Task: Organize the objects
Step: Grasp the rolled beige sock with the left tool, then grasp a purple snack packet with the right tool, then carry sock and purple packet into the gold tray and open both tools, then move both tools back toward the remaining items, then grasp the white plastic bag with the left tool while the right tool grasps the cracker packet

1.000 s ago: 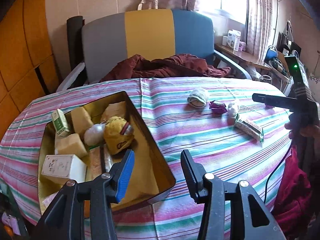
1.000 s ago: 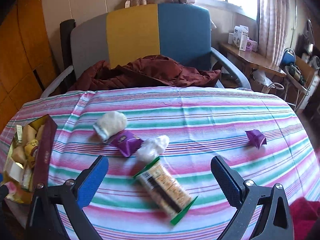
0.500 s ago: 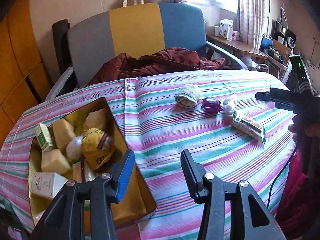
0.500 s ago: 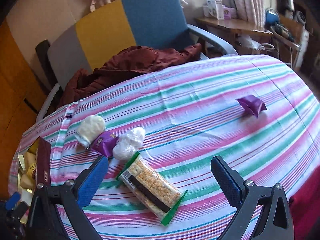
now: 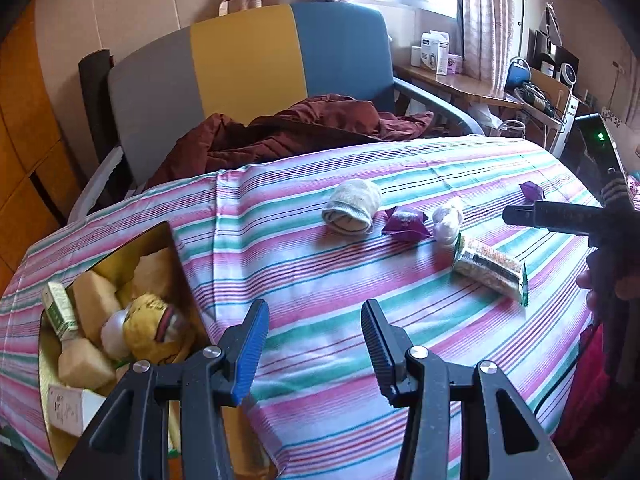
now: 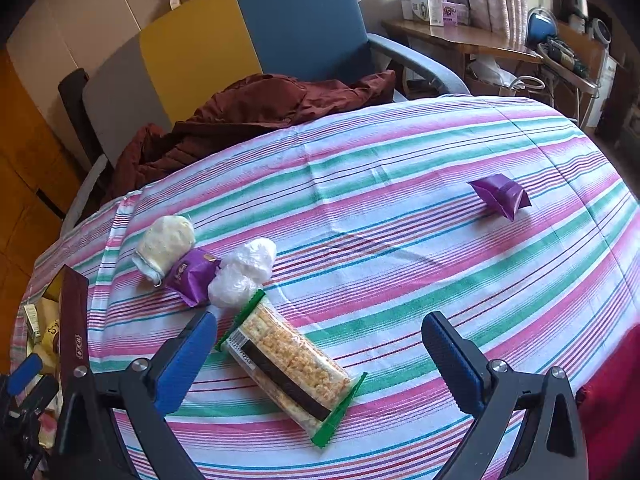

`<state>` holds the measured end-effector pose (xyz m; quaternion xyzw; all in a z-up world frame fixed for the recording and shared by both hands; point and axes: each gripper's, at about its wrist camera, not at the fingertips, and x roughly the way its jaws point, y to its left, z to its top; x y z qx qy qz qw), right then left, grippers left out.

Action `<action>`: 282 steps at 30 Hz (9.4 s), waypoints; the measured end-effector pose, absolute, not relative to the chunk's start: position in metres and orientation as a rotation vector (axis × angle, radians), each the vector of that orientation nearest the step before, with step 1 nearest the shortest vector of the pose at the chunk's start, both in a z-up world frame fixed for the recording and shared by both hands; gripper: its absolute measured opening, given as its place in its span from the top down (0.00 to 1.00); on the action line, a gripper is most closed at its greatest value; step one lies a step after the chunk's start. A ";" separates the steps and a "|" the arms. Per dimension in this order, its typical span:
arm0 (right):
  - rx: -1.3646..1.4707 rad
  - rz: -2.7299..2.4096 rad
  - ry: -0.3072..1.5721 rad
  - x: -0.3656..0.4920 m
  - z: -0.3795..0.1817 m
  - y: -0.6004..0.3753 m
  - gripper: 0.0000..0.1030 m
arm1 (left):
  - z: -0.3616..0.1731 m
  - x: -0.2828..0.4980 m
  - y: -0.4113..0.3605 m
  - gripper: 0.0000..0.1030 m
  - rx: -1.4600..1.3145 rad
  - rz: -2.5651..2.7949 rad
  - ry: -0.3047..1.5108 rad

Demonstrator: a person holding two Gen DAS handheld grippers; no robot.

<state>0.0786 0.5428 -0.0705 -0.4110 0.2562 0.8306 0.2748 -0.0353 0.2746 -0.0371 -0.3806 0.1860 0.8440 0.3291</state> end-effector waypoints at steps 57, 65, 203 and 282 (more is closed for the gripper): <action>-1.112 2.164 0.818 0.083 -0.085 0.571 0.00 | -0.121 -0.144 0.388 0.54 -1.242 2.027 0.316; -1.093 2.342 0.730 0.072 -0.070 0.541 0.00 | -0.119 -0.075 0.327 0.54 -1.225 2.091 0.307; -1.116 2.839 0.011 0.020 -0.037 0.226 0.00 | -0.015 -0.038 0.042 0.52 -1.028 2.613 -0.004; -1.532 2.250 0.473 0.072 -0.126 0.511 0.16 | -0.090 0.011 0.281 0.52 -1.063 1.895 0.550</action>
